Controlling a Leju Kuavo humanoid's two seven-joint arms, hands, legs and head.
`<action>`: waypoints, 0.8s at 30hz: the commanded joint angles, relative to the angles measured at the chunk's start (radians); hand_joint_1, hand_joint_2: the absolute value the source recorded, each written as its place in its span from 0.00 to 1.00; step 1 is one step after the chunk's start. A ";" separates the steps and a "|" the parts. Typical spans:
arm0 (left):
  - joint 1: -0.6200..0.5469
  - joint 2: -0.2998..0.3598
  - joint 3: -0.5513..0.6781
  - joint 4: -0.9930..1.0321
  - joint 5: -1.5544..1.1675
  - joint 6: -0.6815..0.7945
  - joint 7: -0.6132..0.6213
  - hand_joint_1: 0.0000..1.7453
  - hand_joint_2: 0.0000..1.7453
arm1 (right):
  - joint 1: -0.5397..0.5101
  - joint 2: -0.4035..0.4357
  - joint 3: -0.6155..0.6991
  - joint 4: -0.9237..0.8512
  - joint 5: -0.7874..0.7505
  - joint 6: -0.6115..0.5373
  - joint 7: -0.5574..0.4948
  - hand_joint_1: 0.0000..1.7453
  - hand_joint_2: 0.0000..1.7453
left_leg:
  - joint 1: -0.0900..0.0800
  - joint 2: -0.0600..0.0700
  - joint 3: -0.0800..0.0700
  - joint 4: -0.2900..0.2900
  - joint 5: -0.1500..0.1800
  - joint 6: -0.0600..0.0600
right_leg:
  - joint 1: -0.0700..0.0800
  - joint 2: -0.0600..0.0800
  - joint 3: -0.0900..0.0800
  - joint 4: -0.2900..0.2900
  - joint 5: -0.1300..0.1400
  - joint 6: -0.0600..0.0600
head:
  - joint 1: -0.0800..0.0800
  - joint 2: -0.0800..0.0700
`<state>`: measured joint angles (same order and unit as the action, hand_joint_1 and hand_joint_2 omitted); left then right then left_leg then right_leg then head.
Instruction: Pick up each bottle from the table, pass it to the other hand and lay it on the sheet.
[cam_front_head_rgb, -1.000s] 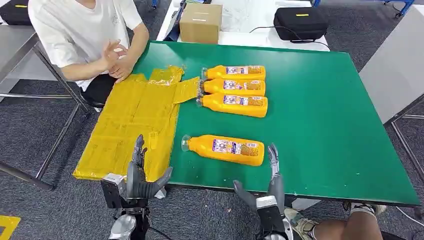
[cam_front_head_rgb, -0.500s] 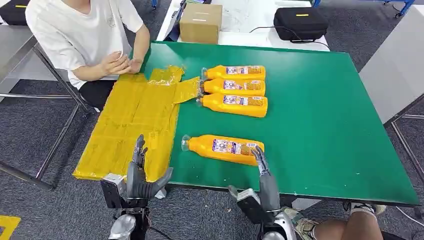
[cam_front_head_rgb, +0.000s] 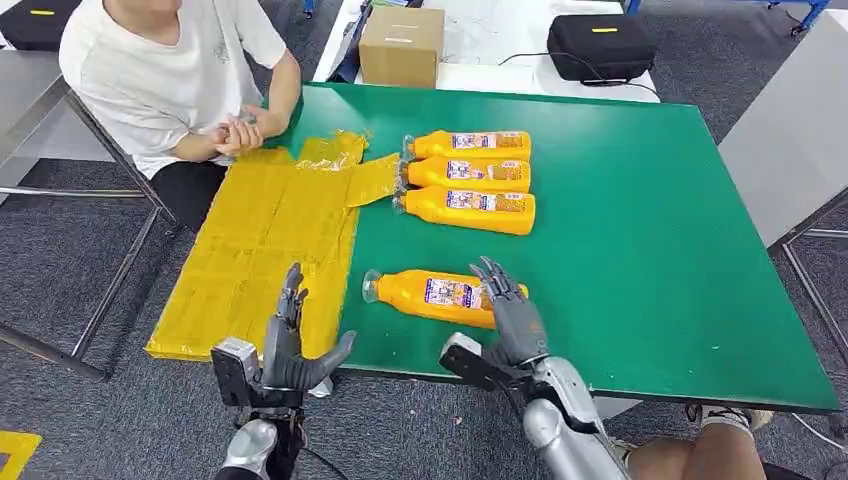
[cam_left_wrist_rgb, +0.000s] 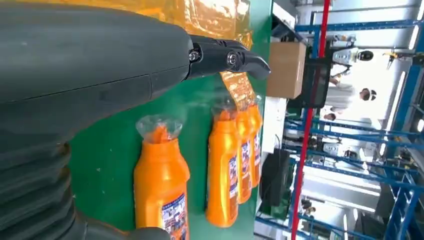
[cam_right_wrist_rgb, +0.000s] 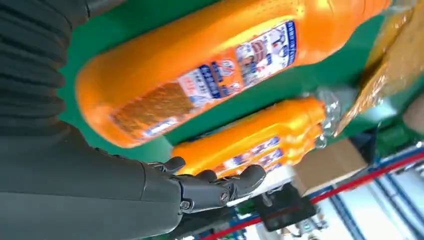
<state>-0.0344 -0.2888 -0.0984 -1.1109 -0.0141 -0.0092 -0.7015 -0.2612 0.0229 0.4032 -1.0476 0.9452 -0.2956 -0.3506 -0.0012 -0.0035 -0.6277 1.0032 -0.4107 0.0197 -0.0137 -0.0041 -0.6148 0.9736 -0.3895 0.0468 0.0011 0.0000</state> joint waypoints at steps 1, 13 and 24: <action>-0.054 0.011 -0.015 0.092 -0.005 0.005 0.003 0.00 1.00 | -0.162 0.012 0.135 0.157 0.036 0.016 0.027 0.00 1.00 | 0.000 0.002 0.003 -0.001 -0.001 -0.001 | 0.000 0.002 0.002 0.000 -0.001 -0.001 | 0.000 0.000; -0.041 0.012 -0.002 0.077 -0.005 0.019 0.003 0.00 1.00 | -0.214 -0.022 0.243 0.195 0.158 0.097 0.179 0.00 1.00 | 0.000 0.001 0.003 -0.001 -0.001 -0.001 | 0.000 0.001 0.002 -0.001 -0.001 -0.001 | 0.000 0.000; 0.001 0.011 0.053 0.025 -0.006 0.031 0.003 0.00 1.00 | -0.164 -0.146 0.291 -0.005 0.396 0.107 0.390 0.00 1.00 | 0.000 0.000 0.004 0.000 -0.003 -0.001 | 0.000 0.000 0.005 0.000 -0.003 -0.001 | 0.000 0.000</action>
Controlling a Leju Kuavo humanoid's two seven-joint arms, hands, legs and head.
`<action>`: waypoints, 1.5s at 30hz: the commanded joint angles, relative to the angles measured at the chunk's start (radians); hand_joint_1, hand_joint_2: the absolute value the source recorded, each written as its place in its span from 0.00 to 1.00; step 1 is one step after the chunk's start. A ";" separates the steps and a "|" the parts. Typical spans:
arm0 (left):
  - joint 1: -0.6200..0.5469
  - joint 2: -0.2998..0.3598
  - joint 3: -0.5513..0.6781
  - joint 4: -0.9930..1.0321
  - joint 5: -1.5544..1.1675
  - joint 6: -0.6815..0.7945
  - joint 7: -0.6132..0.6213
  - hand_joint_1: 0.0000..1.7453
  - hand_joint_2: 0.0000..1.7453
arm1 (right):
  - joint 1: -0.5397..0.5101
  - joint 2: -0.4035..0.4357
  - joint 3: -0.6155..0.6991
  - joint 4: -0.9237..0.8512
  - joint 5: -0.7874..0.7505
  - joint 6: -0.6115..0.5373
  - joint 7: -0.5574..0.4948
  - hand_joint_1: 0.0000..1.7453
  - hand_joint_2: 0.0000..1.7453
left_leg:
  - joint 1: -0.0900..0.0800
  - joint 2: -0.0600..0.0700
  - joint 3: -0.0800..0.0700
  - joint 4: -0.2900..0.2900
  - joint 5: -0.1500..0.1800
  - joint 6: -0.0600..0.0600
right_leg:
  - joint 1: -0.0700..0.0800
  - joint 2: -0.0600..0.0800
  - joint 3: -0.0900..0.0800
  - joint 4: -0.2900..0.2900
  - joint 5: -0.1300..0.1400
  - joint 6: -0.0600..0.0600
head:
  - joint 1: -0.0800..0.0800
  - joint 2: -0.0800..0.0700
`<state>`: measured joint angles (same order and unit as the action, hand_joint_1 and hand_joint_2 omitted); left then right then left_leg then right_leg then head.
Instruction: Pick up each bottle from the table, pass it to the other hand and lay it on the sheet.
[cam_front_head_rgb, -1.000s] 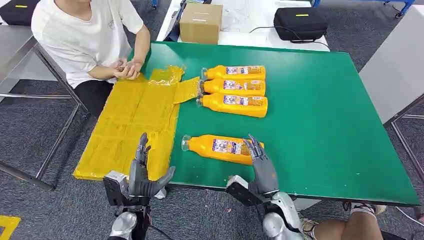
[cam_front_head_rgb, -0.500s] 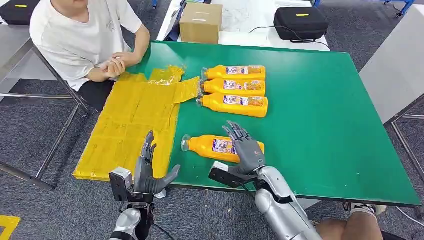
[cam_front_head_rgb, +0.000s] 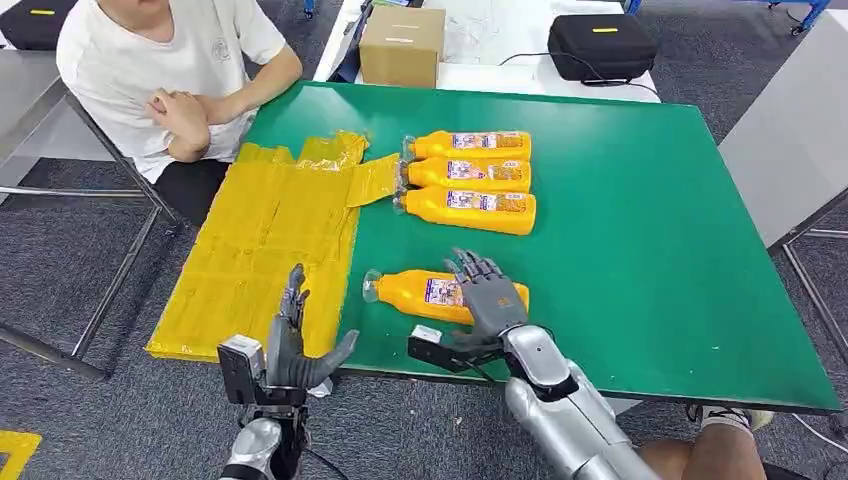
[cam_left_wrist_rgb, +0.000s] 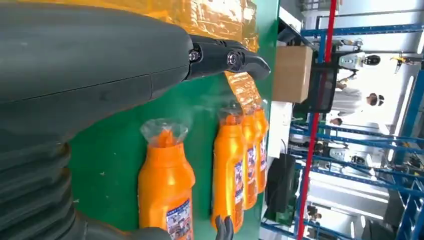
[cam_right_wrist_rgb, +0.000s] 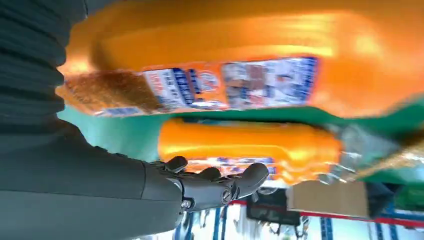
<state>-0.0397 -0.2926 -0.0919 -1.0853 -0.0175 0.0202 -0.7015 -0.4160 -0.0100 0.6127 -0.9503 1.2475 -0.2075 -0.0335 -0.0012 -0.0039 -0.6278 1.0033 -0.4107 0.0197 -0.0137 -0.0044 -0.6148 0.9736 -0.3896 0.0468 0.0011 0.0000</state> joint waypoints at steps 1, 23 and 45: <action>0.009 0.014 0.049 -0.004 -0.003 -0.001 0.003 0.00 1.00 | 0.000 -0.119 0.077 -0.114 0.098 0.024 0.076 0.00 1.00 | 0.000 0.000 0.007 0.000 -0.004 -0.001 | 0.000 0.000 0.007 0.000 -0.004 -0.002 | 0.000 0.000; -0.014 0.017 0.032 0.030 -0.010 -0.021 0.003 0.00 1.00 | -0.057 -0.063 -0.008 0.162 -0.093 0.128 -0.027 0.00 1.00 | 0.000 0.001 0.003 -0.001 -0.001 -0.001 | 0.000 0.001 0.003 -0.001 -0.001 -0.001 | 0.000 0.000; -0.002 0.021 0.052 0.017 -0.002 -0.010 0.003 0.00 1.00 | -0.138 -0.018 0.046 0.252 -0.015 0.100 0.082 1.00 1.00 | 0.000 0.001 0.007 -0.001 -0.002 -0.001 | 0.000 0.001 0.007 0.000 -0.002 -0.002 | 0.000 0.000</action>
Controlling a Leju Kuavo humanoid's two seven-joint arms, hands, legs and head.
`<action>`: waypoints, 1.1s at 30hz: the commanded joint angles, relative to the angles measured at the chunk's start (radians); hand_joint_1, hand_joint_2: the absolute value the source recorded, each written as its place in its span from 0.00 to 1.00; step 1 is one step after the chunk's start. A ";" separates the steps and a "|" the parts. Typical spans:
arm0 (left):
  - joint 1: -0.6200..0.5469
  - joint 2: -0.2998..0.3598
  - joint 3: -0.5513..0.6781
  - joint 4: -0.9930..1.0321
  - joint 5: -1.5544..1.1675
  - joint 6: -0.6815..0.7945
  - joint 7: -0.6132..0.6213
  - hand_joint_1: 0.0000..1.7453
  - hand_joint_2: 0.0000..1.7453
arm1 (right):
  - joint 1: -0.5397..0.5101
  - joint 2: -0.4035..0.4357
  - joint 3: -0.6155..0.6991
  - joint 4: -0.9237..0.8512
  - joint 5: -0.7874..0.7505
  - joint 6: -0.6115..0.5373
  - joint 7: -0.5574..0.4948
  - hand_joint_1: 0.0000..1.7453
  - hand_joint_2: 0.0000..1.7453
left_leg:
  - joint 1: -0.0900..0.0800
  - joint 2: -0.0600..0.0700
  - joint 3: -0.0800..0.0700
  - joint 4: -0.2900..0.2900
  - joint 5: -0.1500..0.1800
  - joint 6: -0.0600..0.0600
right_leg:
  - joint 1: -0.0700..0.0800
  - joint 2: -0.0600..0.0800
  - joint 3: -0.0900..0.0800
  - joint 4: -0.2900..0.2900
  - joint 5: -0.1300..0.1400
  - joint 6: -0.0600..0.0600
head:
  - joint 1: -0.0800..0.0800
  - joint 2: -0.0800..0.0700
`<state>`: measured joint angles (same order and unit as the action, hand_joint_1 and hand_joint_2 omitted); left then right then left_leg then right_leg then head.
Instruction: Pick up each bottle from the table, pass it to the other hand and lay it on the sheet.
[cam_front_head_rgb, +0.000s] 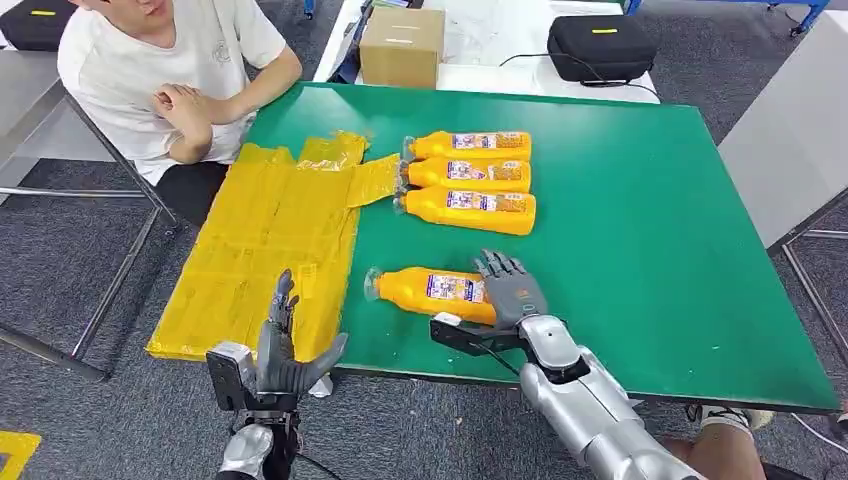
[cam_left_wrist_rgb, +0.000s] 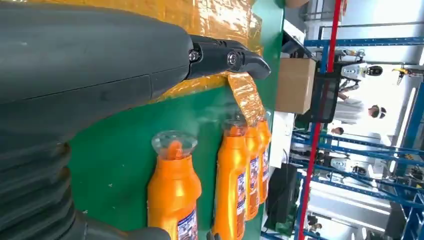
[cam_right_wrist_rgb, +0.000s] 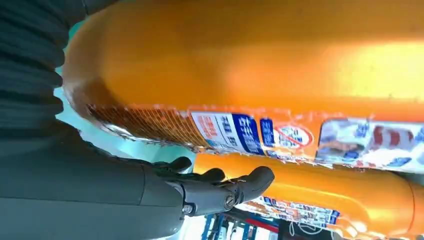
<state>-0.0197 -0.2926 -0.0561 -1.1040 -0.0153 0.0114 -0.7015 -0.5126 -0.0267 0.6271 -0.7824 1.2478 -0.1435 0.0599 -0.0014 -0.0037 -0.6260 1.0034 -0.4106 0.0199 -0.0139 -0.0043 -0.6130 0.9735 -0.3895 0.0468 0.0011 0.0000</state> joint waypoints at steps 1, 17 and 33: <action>-0.023 0.021 0.017 0.037 -0.004 -0.001 0.003 0.00 1.00 | -0.041 0.000 0.032 0.092 -0.015 0.039 -0.011 1.00 1.00 | 0.000 0.000 0.003 -0.001 -0.001 -0.001 | 0.000 0.000 0.003 0.000 -0.001 -0.001 | 0.000 0.000; -0.055 0.019 0.022 0.089 -0.016 0.003 0.003 0.00 1.00 | -0.110 0.015 0.005 0.282 -0.079 0.169 -0.030 1.00 1.00 | 0.000 -0.001 0.007 -0.001 -0.001 -0.001 | 0.000 -0.001 0.007 -0.001 -0.001 -0.001 | 0.000 0.000; 0.006 -0.011 -0.028 0.044 0.146 -0.124 0.087 0.00 1.00 | 0.495 0.138 -0.273 -0.448 -0.774 -0.044 -0.486 1.00 1.00 | 0.004 -0.004 0.011 -0.001 -0.006 -0.004 | 0.004 -0.003 0.010 -0.001 -0.006 -0.004 | -0.001 0.000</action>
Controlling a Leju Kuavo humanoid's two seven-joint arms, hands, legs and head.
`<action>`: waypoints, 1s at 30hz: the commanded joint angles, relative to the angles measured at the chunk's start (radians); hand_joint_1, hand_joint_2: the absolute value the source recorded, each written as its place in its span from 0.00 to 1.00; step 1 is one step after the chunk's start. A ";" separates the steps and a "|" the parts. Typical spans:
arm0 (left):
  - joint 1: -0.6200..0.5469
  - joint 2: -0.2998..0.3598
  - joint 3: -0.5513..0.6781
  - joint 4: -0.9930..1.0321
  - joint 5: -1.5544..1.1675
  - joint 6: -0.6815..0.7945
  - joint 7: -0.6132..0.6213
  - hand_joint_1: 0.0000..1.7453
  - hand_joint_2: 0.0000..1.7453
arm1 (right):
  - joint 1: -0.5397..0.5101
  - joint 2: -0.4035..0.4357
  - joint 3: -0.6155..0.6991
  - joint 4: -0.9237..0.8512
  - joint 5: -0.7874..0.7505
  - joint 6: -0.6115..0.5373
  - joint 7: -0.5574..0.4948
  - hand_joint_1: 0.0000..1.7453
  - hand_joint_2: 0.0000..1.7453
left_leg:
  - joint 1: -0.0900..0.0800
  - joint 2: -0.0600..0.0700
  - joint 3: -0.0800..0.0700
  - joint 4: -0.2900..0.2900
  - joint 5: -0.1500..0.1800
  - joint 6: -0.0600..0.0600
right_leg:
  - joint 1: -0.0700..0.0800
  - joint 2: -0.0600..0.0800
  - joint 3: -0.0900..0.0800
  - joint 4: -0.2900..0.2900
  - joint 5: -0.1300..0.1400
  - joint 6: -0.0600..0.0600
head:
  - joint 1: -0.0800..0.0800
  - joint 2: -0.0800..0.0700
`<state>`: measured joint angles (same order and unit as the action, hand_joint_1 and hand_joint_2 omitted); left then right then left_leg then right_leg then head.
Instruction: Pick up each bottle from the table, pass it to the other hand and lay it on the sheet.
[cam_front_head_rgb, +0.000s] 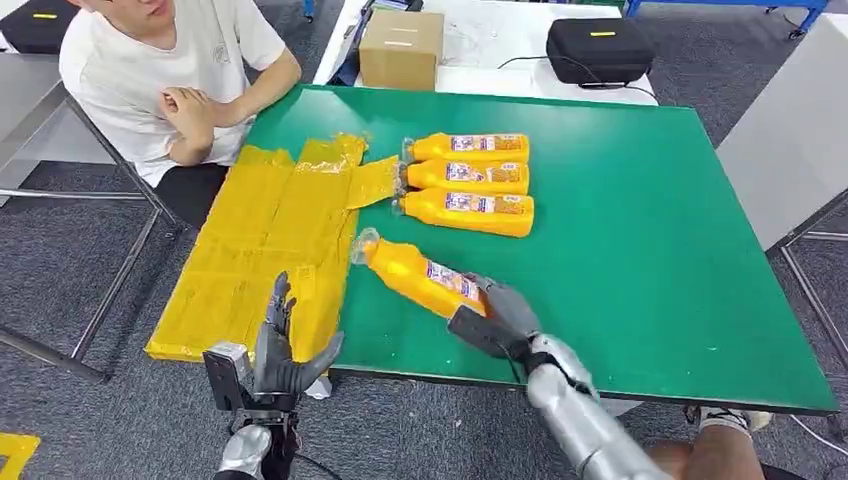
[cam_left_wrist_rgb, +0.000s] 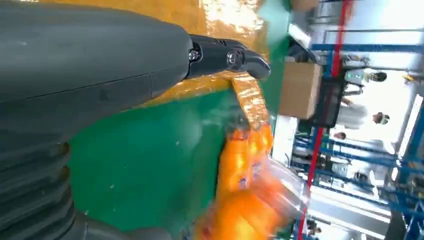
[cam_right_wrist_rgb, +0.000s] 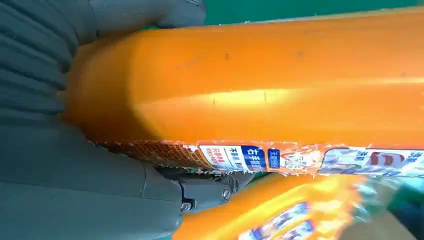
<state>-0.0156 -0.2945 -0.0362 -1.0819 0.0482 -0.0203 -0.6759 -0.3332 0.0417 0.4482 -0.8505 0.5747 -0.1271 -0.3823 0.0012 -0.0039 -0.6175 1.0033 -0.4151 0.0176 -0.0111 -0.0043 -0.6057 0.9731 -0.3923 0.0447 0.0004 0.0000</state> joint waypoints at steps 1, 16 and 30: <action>0.000 -0.005 -0.056 0.023 0.089 -0.086 0.062 0.00 1.00 | 0.308 0.067 -0.098 -0.372 -0.104 -0.058 -0.043 1.00 1.00 | 0.001 -0.004 0.005 -0.001 -0.004 -0.002 | 0.001 -0.004 0.006 0.001 -0.006 -0.003 | 0.000 0.000; 0.086 0.081 -0.389 -0.119 0.030 -0.102 0.129 0.00 1.00 | 0.377 0.108 -0.136 -0.410 -0.185 -0.095 -0.137 1.00 1.00 | 0.000 0.000 0.002 -0.001 -0.005 -0.003 | 0.000 0.000 0.003 0.000 -0.006 -0.004 | 0.000 0.000; 0.062 0.100 -0.442 -0.198 0.195 -0.180 0.239 0.00 1.00 | 0.277 0.146 0.065 -0.260 0.050 -0.146 -0.034 1.00 1.00 | 0.001 0.004 0.002 -0.001 -0.005 -0.002 | 0.001 0.004 0.001 0.000 -0.004 -0.004 | 0.000 0.000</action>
<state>0.0660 -0.2453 -0.4329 -1.2676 0.1501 -0.1358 -0.4838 0.0239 0.1697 0.3921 -1.2353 0.5514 -0.2635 -0.4605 0.0013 -0.0036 -0.6222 1.0028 -0.4171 0.0168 -0.0112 -0.0043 -0.6099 0.9732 -0.3943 0.0425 0.0008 0.0000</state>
